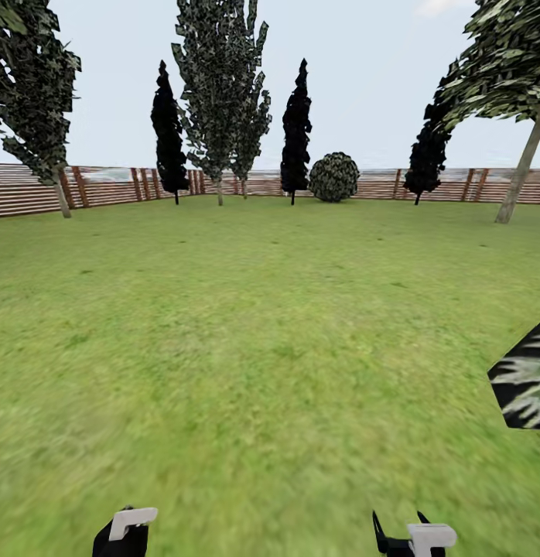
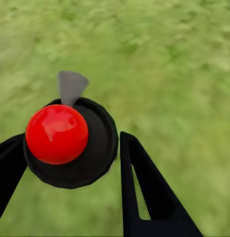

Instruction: In the garden, pick up the pesticide atomizer on the floor and spray pesticide onto both trees until each tree trunk is fully covered.

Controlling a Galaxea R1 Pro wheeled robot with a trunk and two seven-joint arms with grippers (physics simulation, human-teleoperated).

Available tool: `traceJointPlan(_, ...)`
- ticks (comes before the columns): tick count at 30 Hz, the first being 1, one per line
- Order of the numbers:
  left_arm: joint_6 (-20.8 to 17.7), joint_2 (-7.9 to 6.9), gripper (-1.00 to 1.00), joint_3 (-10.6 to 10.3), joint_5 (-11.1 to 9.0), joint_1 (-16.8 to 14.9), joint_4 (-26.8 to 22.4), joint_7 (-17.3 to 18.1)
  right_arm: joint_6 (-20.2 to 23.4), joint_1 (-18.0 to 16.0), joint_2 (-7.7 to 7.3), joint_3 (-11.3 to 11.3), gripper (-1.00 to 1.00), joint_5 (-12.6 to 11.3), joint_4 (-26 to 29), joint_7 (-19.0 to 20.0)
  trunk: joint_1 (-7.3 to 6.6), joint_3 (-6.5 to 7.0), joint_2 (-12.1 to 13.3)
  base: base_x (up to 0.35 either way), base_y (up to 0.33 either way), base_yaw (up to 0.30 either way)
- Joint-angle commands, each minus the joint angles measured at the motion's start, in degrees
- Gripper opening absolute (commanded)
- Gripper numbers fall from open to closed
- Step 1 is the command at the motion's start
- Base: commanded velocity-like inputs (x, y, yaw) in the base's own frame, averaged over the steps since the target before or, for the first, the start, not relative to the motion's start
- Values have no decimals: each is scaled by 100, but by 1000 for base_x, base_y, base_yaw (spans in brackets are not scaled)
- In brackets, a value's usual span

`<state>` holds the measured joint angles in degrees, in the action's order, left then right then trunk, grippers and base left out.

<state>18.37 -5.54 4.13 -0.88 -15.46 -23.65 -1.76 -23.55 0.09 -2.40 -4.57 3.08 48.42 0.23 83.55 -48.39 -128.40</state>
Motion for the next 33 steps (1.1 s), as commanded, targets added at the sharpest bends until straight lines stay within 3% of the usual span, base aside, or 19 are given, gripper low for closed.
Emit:
traceJointPlan(1,0,0,-100,0,0,0,0,0,0,0,0,0,100,0,0,1,0,-9,0,339,0,0)
traceJointPlan(33,0,0,-100,0,0,0,1,0,0,0,-3,0,100,0,3,-3,0,-280,0,339,0,0)
